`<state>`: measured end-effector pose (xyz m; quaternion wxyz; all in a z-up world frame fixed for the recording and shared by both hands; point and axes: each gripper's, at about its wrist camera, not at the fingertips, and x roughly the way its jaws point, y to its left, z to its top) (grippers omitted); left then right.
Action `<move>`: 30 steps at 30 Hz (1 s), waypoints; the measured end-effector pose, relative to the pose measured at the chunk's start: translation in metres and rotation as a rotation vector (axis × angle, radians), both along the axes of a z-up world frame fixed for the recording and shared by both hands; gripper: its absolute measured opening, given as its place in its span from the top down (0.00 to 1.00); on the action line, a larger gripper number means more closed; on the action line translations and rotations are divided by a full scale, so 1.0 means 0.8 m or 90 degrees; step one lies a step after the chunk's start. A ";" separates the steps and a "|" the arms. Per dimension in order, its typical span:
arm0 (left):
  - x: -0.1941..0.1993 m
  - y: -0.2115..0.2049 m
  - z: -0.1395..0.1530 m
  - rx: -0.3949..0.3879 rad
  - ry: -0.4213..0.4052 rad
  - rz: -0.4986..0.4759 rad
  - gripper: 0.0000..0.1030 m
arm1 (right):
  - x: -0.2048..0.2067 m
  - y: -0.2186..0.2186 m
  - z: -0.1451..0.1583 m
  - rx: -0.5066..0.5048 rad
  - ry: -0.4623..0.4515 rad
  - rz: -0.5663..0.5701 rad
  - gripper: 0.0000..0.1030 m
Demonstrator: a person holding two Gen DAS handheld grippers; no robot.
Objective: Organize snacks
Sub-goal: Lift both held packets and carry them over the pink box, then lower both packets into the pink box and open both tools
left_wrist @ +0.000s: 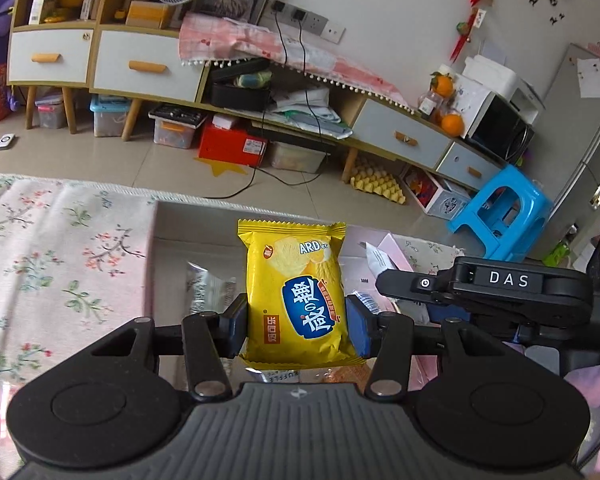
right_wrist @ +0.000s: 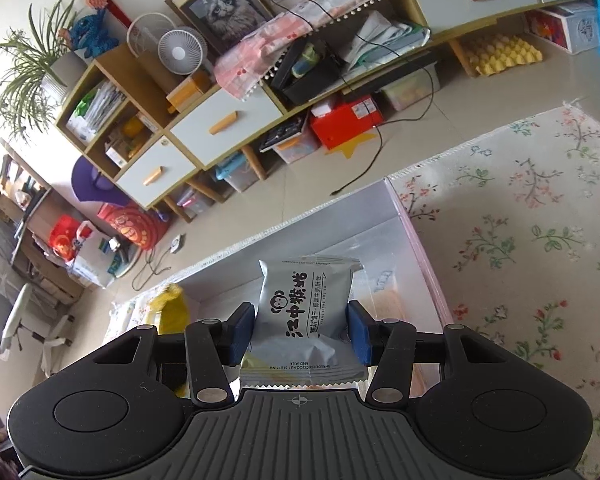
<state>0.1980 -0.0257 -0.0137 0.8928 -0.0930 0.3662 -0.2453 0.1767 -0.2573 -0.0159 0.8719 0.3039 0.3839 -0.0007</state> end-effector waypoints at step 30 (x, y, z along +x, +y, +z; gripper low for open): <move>0.010 -0.010 -0.024 0.081 0.018 0.003 0.52 | 0.012 0.003 -0.023 0.025 0.024 -0.002 0.47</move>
